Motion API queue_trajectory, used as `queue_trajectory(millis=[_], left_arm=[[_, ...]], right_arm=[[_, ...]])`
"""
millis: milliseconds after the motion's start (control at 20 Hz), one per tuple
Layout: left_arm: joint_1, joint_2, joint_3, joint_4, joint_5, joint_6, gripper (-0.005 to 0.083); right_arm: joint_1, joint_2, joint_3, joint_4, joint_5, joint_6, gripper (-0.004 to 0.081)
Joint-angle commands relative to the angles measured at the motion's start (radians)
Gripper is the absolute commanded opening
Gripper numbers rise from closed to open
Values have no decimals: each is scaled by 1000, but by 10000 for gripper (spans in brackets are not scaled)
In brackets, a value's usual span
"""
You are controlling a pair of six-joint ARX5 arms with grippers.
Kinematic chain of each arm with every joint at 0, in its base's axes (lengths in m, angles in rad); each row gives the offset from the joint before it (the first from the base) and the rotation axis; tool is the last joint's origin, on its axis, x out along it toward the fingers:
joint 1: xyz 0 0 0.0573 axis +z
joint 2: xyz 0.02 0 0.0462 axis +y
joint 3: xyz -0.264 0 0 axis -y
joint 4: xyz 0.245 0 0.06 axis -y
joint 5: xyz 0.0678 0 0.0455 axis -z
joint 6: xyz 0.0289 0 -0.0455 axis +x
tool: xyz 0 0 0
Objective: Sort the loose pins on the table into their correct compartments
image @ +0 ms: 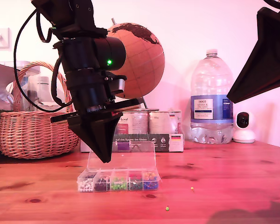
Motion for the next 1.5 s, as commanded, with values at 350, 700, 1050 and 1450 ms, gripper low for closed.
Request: queue_trajectory(millis=[350,700,1050,1450], left_arm=[[-1,8,-2,-1,11,21,-31],[-13,-110,-2,-5,11,72,-19],[-76,-282,-4,16,13,147,-19],[-80,-467,-200,153,146,227,-19]], right_arm=[[5,0,5,10,-4,2,-13],[4,0,5,11,0,18,-13],[-2,101,5,88,57,76,-13],[-24,219,5,143,105,203,-13]])
